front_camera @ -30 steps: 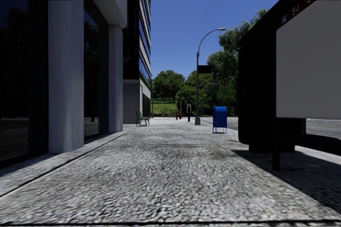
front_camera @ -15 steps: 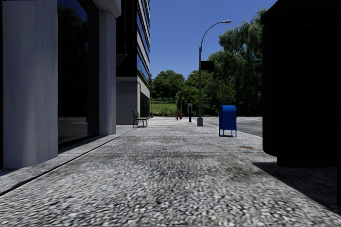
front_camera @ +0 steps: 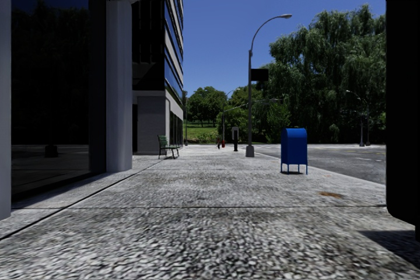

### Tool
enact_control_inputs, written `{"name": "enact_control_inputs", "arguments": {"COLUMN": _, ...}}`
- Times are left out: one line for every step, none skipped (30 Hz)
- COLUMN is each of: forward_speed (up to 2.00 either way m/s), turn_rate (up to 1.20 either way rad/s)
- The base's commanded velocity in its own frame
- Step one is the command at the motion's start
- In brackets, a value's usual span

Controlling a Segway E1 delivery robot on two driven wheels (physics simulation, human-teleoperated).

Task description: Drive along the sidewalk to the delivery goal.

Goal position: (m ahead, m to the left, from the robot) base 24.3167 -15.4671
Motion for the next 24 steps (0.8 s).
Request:
{"name": "enact_control_inputs", "arguments": {"forward_speed": 2.00, "turn_rate": 0.00}}
{"name": "enact_control_inputs", "arguments": {"forward_speed": 2.00, "turn_rate": 0.00}}
{"name": "enact_control_inputs", "arguments": {"forward_speed": 2.00, "turn_rate": 0.00}}
{"name": "enact_control_inputs", "arguments": {"forward_speed": 2.00, "turn_rate": 0.00}}
{"name": "enact_control_inputs", "arguments": {"forward_speed": 2.00, "turn_rate": 0.00}}
{"name": "enact_control_inputs", "arguments": {"forward_speed": 2.00, "turn_rate": 0.00}}
{"name": "enact_control_inputs", "arguments": {"forward_speed": 2.00, "turn_rate": 0.00}}
{"name": "enact_control_inputs", "arguments": {"forward_speed": 2.00, "turn_rate": 0.00}}
{"name": "enact_control_inputs", "arguments": {"forward_speed": 2.00, "turn_rate": 0.00}}
{"name": "enact_control_inputs", "arguments": {"forward_speed": 2.00, "turn_rate": 0.00}}
{"name": "enact_control_inputs", "arguments": {"forward_speed": 1.98, "turn_rate": 0.00}}
{"name": "enact_control_inputs", "arguments": {"forward_speed": 1.98, "turn_rate": 0.00}}
{"name": "enact_control_inputs", "arguments": {"forward_speed": 1.98, "turn_rate": 0.00}}
{"name": "enact_control_inputs", "arguments": {"forward_speed": 1.98, "turn_rate": 0.00}}
{"name": "enact_control_inputs", "arguments": {"forward_speed": 1.97, "turn_rate": 0.00}}
{"name": "enact_control_inputs", "arguments": {"forward_speed": 1.97, "turn_rate": 0.00}}
{"name": "enact_control_inputs", "arguments": {"forward_speed": 1.97, "turn_rate": 0.00}}
{"name": "enact_control_inputs", "arguments": {"forward_speed": 1.97, "turn_rate": 0.00}}
{"name": "enact_control_inputs", "arguments": {"forward_speed": 1.97, "turn_rate": 0.00}}
{"name": "enact_control_inputs", "arguments": {"forward_speed": 1.97, "turn_rate": 0.00}}
{"name": "enact_control_inputs", "arguments": {"forward_speed": 1.97, "turn_rate": 0.00}}
{"name": "enact_control_inputs", "arguments": {"forward_speed": 1.97, "turn_rate": 0.00}}
{"name": "enact_control_inputs", "arguments": {"forward_speed": 1.97, "turn_rate": 0.00}}
{"name": "enact_control_inputs", "arguments": {"forward_speed": 1.97, "turn_rate": 0.00}}
